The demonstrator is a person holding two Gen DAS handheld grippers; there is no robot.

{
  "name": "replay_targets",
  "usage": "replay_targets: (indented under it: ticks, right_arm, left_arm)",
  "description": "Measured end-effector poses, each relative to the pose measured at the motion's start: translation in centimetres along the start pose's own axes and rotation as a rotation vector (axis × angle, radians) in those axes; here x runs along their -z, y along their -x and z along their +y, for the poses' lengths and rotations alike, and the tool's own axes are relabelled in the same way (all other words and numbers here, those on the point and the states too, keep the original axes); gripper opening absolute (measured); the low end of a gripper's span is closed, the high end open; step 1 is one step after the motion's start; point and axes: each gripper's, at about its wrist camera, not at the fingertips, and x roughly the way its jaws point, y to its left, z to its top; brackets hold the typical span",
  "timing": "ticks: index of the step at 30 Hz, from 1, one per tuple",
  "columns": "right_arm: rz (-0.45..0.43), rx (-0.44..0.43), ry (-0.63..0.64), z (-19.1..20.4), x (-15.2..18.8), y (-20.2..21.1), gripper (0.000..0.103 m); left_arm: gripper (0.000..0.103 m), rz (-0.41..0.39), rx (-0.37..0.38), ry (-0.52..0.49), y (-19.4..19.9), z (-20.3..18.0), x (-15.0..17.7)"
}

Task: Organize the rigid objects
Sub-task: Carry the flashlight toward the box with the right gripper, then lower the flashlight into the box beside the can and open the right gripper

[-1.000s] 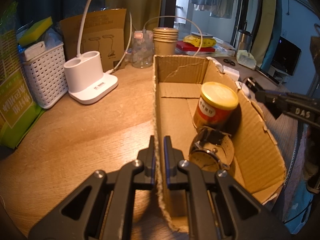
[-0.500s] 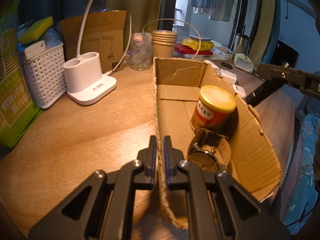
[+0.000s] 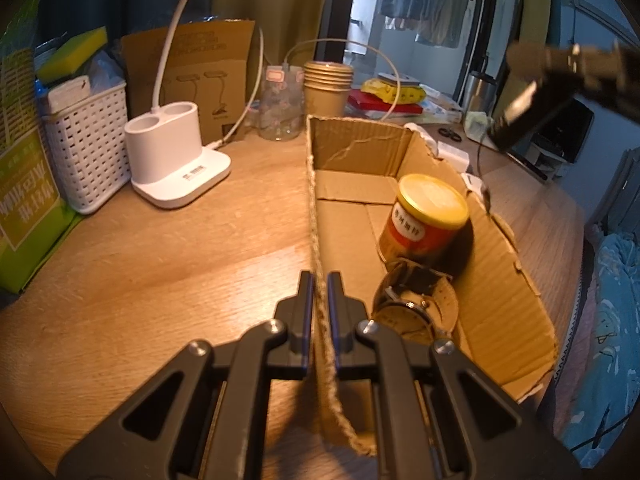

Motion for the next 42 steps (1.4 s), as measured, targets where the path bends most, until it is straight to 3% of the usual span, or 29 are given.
replay_targets:
  ticks: [8, 14, 26, 38, 40, 42]
  right_arm:
    - [-0.054, -0.039, 0.053, 2.0, -2.9, 0.3, 0.021]
    - [-0.057, -0.081, 0.089, 3.9, -4.2, -1.6, 0.021]
    - [0.107, -0.136, 0.051, 4.8, -1.2, -9.2, 0.021]
    - [0.259, -0.137, -0.014, 4.6, 0.9, -12.2, 0.021]
    - [0.271, -0.145, -0.029, 4.4, 1.0, -12.2, 0.023]
    - [0.273, -0.156, -0.036, 4.3, 1.1, -11.9, 0.035]
  left_arm:
    - [0.007, 0.001, 0.004, 0.004, -0.1, 0.1, -0.1]
    - [0.007, 0.001, 0.007, 0.007, -0.1, 0.1, -0.1]
    - [0.007, 0.002, 0.018, 0.018, -0.1, 0.2, -0.1]
    - [0.007, -0.001, 0.022, 0.023, -0.1, 0.3, -0.1]
    - [0.007, 0.001, 0.02, 0.023, -0.1, 0.3, -0.1]
    - [0.007, 0.0, 0.023, 0.024, -0.1, 0.4, -0.1]
